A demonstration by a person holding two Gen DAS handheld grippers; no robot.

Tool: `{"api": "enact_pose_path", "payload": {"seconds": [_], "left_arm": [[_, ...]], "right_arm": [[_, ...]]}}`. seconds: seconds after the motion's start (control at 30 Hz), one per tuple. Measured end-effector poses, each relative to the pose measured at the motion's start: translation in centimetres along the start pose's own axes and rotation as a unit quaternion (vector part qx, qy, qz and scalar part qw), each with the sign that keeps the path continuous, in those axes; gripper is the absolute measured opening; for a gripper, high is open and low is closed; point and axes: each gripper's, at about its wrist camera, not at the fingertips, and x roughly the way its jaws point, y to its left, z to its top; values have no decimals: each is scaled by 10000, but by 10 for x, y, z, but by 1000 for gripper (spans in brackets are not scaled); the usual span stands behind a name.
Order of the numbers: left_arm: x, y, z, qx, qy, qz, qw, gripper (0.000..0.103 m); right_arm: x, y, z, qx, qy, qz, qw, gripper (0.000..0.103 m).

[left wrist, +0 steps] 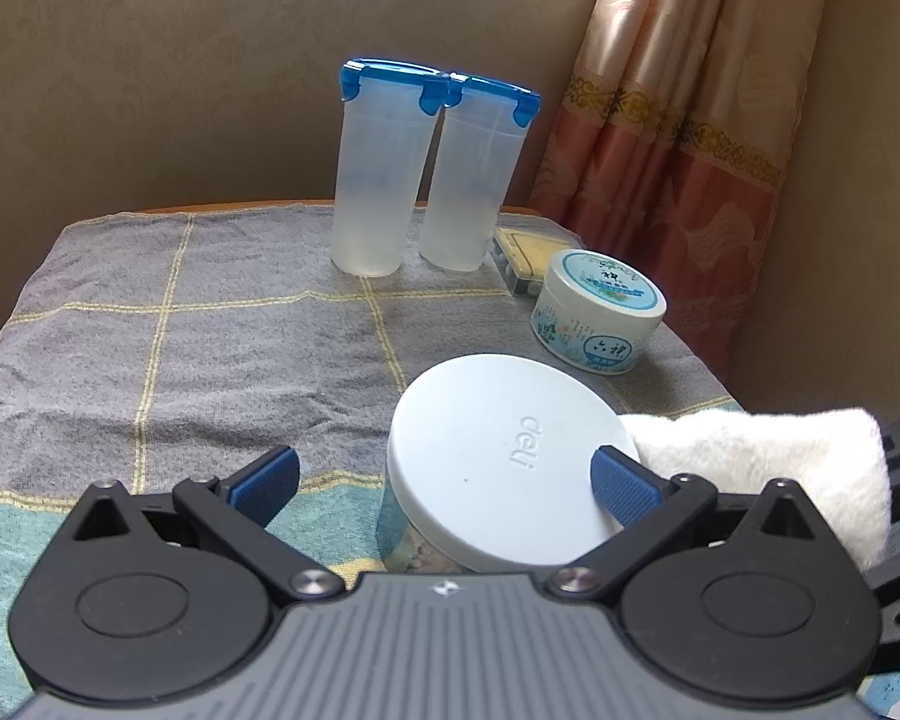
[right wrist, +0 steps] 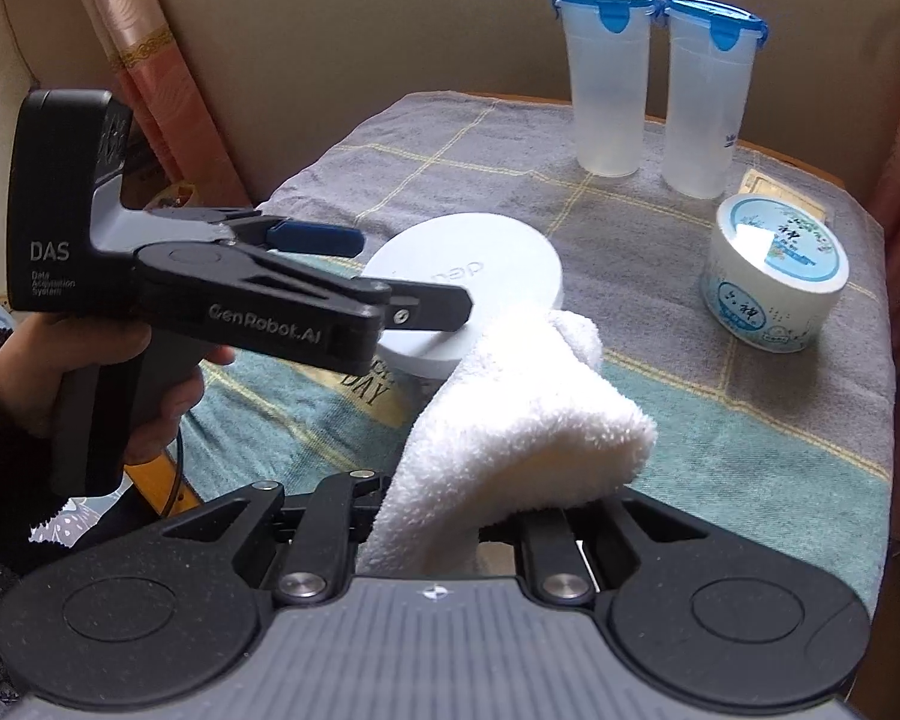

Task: Clean container
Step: 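Turn the jar upright with the left tool while the right tool wipes its lid with the cloth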

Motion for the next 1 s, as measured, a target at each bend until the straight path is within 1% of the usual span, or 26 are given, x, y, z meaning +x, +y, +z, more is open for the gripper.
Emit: {"api": "enact_pose_path", "payload": {"seconds": [0.13, 0.23, 0.37, 0.57, 0.73, 1.0], "left_arm": [[-7, -4, -2, 242, 54, -88, 9997, 103], [-14, -3, -6, 217, 68, -254, 9994, 103], [-16, -3, -11, 370, 136, -170, 9991, 103], [-13, 6, -21, 348, 332, -74, 9988, 103], [-10, 17, -25, 224, 405, -134, 9988, 103], [-7, 30, -31, 116, 465, -118, 9988, 103]], "right_arm": [[-17, -10, 14, -109, -188, -380, 9990, 18], [-29, -14, 33, -333, -369, -631, 9968, 18], [-28, -4, 58, -797, -421, -863, 9922, 18], [3, 15, 84, -1309, -160, -834, 9878, 18], [20, 29, 87, -1398, 7, -686, 9878, 18], [30, 38, 88, -1462, 178, -659, 9869, 18]]}}
